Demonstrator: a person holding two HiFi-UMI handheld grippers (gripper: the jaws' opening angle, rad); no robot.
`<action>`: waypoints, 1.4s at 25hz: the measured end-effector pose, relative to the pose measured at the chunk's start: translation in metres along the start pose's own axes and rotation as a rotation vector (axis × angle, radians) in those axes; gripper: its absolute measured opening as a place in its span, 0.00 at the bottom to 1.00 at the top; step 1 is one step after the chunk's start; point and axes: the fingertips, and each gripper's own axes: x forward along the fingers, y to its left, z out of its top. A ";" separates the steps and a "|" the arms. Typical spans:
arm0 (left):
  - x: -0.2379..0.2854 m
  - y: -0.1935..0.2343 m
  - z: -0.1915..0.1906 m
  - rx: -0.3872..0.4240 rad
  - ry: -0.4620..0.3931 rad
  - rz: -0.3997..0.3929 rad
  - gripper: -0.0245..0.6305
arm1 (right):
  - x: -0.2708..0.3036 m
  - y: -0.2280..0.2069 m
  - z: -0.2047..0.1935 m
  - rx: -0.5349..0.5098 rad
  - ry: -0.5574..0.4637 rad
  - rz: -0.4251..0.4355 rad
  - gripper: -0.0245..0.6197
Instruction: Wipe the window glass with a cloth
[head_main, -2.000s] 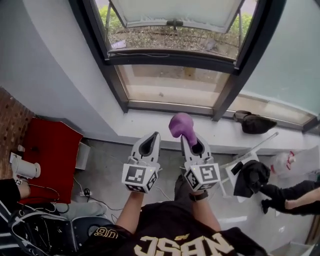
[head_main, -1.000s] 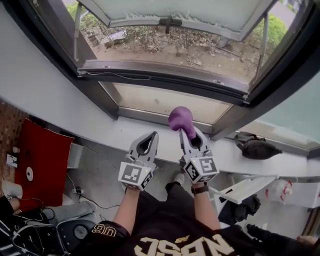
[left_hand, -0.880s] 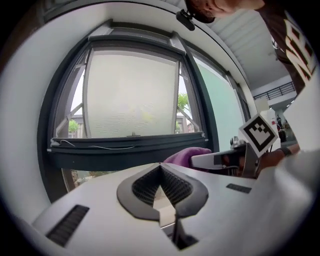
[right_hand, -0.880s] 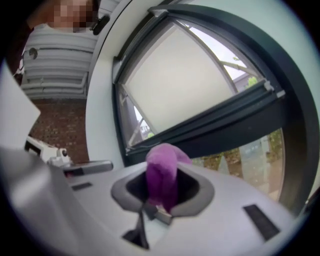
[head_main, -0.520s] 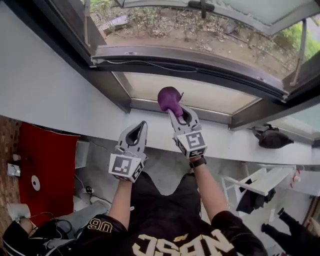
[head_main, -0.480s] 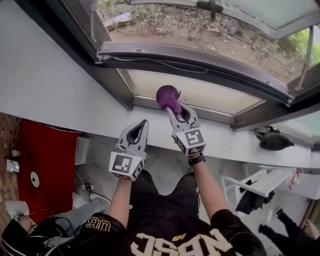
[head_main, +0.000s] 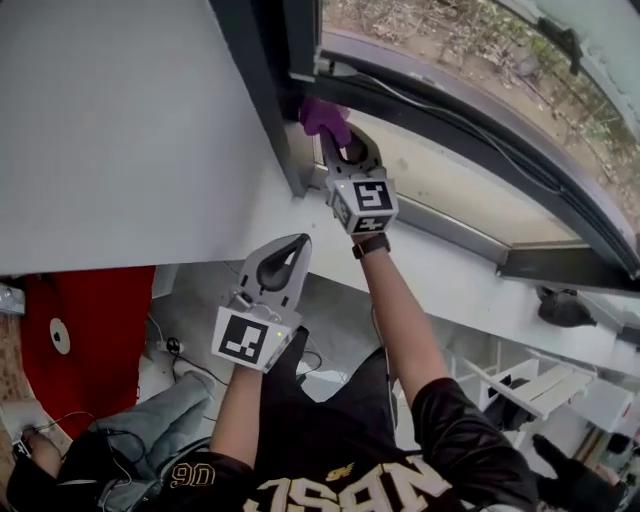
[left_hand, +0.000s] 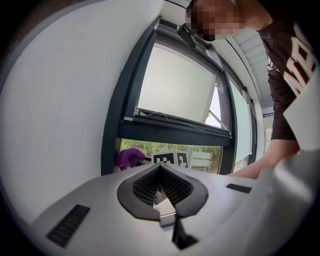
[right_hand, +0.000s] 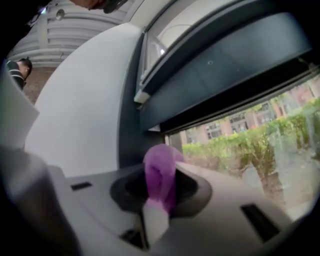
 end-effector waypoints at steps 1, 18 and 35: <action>0.000 0.001 -0.001 -0.011 -0.003 0.000 0.05 | 0.001 -0.007 0.001 0.004 -0.003 -0.022 0.16; 0.153 -0.266 -0.076 -0.005 -0.006 -0.316 0.05 | -0.393 -0.382 0.028 -0.065 0.015 -0.785 0.16; 0.145 -0.280 -0.071 -0.002 -0.001 -0.361 0.05 | -0.429 -0.364 0.025 0.015 0.034 -0.800 0.16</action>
